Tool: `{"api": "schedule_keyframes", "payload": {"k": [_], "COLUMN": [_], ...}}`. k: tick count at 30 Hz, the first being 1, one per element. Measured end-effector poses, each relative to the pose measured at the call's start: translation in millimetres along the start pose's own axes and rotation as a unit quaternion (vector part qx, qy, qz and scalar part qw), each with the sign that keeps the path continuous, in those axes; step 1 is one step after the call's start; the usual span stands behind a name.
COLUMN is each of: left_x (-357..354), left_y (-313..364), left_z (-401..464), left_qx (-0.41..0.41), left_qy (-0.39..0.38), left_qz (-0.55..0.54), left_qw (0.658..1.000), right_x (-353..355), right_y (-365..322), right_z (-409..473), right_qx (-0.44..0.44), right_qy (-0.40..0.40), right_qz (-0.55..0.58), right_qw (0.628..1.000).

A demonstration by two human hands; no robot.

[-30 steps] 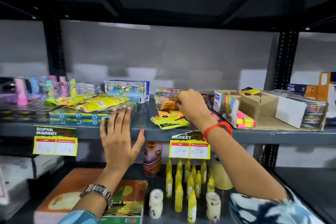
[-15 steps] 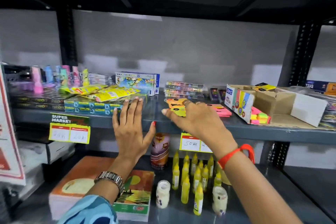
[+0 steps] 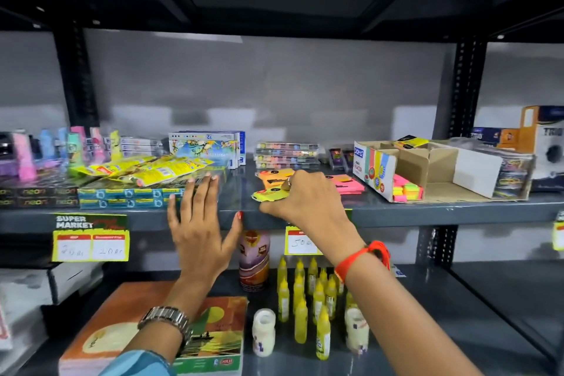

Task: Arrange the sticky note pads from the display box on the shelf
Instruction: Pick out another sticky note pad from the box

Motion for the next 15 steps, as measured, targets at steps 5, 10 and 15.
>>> {"api": "schedule_keyframes", "payload": {"k": [5, 10, 15], "left_x": [1.3, 3.9, 4.9], "left_y": [0.3, 1.4, 3.4], "left_z": [-0.7, -0.8, -1.0], "left_qx": [-0.003, -0.009, -0.011], "left_qy": [0.026, 0.043, 0.052], "left_qz": [-0.011, -0.006, 0.001], "left_qw": [1.000, 0.999, 0.999], "right_x": [46.0, 103.5, 125.4], "right_y": [27.9, 85.1, 161.9], "right_z": [-23.9, -25.3, -18.0], "right_qx": [0.000, -0.045, -0.123], "right_qy": [0.079, 0.184, 0.240], "right_qz": [0.039, 0.044, 0.027], "right_qw": [0.996, 0.981, 0.963]}}
Point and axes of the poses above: each hand's wrist, its own z-axis towards the middle knuckle, its own x-axis out of the back of the hand, y = z × x, the point moved 9 cm from there along z, towards the middle knuckle, and after that the axes turned 13 degrees about -z, right-handed, at the moved point
